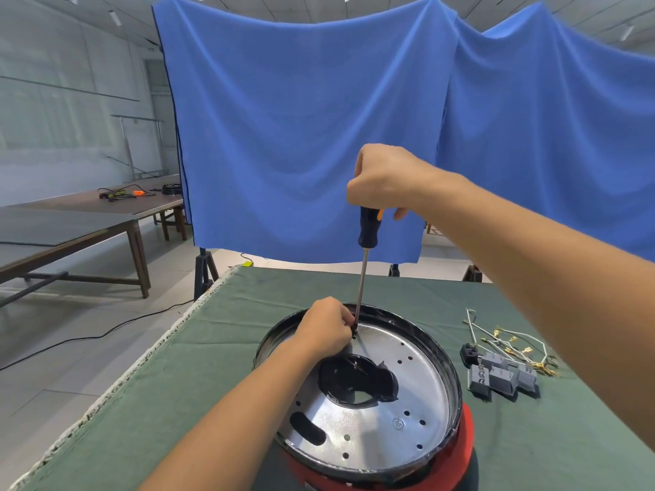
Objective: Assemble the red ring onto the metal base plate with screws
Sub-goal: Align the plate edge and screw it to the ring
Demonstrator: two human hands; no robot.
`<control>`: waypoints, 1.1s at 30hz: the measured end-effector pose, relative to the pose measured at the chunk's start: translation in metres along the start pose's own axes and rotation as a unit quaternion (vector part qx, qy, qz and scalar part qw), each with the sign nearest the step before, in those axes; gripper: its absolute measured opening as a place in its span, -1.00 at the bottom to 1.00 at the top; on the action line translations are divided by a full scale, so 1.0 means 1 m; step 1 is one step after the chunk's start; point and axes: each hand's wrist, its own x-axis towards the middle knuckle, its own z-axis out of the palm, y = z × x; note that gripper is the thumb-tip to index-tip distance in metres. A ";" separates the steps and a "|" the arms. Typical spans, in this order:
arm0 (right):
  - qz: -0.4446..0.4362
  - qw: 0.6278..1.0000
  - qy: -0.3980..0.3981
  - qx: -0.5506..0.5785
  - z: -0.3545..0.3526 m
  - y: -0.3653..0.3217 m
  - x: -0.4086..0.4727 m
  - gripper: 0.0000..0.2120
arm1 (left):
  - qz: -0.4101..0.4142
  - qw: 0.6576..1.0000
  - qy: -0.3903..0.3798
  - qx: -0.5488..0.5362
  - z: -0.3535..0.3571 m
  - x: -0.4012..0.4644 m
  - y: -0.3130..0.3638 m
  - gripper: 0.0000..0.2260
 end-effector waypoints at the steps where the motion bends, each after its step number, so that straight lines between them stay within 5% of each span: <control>1: 0.002 1.000 0.003 -0.012 0.000 0.001 -0.002 -0.89 | 0.002 1.000 0.000 0.001 0.000 0.001 0.000 -0.75; 5: -0.009 0.995 0.085 -0.052 0.008 0.010 -0.001 -0.82 | -0.002 1.000 0.001 0.013 0.001 0.002 0.000 -0.92; 11: -0.020 0.974 0.225 -0.033 0.006 0.030 -0.004 -0.78 | 0.004 0.997 0.021 0.074 0.004 0.006 0.003 -0.91; 16: 0.036 0.942 0.309 0.126 0.008 0.067 -0.009 -0.83 | 0.011 0.997 0.021 0.078 0.006 0.005 0.004 -0.84; 20: 0.137 0.876 0.273 0.374 0.032 0.116 -0.033 -0.86 | -0.063 0.992 0.060 -0.086 -0.007 0.005 0.005 -0.88; 26: 0.280 0.661 0.187 0.670 0.081 0.163 -0.087 -0.90 | -0.077 0.970 0.191 -0.131 -0.062 -0.017 -0.002 -0.70; 31: 0.312 0.630 0.007 0.711 0.108 0.149 -0.125 -0.95 | -0.168 0.962 0.206 -0.068 -0.067 -0.078 -0.059 -0.70; 33: 0.328 0.632 -0.067 0.699 0.109 0.142 -0.137 -0.78 | -0.212 0.961 0.170 -0.047 -0.056 -0.102 -0.081 -0.70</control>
